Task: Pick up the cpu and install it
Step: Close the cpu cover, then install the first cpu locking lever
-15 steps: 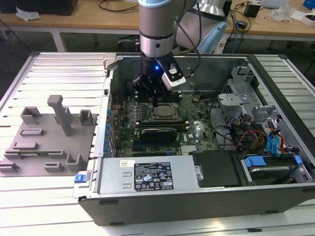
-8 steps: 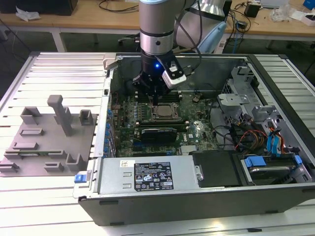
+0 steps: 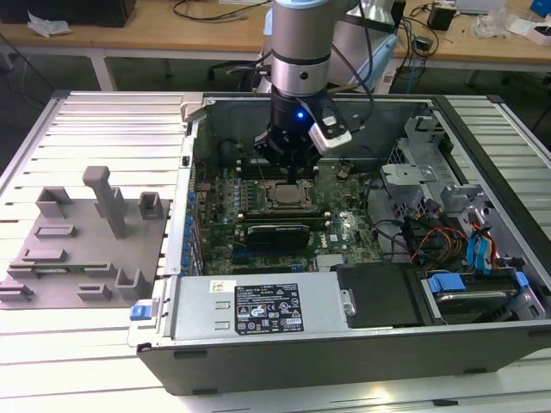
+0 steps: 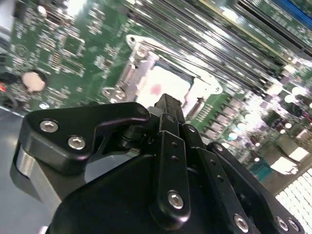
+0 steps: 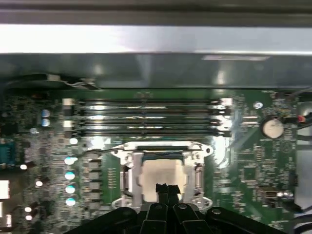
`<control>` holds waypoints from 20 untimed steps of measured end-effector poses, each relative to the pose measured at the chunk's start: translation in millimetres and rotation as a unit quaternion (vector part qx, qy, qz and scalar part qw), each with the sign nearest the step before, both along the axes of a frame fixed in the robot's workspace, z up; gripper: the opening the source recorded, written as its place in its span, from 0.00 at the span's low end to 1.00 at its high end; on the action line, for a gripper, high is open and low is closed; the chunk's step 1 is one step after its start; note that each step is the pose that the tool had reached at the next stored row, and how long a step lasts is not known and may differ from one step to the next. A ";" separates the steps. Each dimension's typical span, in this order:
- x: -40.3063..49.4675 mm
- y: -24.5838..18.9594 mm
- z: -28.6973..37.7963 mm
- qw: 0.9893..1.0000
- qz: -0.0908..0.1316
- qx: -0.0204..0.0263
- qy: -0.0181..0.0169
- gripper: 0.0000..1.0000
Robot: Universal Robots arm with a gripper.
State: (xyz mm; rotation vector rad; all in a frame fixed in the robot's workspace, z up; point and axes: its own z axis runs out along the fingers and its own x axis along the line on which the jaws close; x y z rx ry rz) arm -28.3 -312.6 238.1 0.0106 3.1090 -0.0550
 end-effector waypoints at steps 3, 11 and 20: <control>5.0 0.0 0.5 1.000 0.000 0.000 0.000 0.11; 5.1 0.0 18.5 1.000 0.000 0.000 0.000 0.11; 5.1 0.0 20.5 1.000 0.000 0.000 0.000 0.11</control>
